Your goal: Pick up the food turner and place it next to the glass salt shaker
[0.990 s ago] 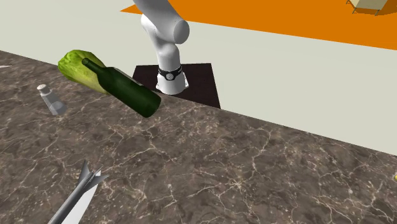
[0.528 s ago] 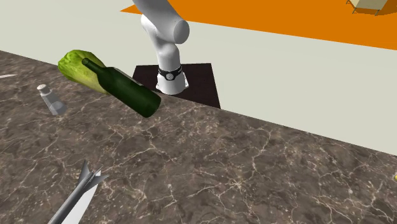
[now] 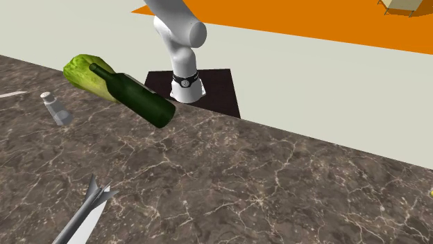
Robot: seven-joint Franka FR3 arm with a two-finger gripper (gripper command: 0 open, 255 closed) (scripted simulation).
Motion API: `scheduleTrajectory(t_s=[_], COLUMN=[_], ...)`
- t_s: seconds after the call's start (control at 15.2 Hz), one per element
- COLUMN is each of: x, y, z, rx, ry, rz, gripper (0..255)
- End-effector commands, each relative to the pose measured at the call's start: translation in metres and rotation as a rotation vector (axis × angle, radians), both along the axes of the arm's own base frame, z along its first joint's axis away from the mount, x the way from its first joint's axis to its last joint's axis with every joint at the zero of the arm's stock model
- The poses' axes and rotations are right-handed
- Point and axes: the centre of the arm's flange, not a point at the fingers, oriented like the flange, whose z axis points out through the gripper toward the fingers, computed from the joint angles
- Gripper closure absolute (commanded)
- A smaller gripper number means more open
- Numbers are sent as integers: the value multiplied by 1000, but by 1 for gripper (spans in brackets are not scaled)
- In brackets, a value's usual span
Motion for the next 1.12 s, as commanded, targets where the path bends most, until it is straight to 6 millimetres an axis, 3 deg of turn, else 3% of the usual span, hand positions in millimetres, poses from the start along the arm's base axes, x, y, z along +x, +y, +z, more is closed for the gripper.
scheduleTrajectory(t_s=[0.0, 0.86, 1.06], x=[-1, -1, -1], y=[0, 0, 0], z=[-11, -85, -85], rx=[0, 0, 0], ry=[0, 0, 0], rz=[0, 0, 0], gripper=[255, 255, 255])
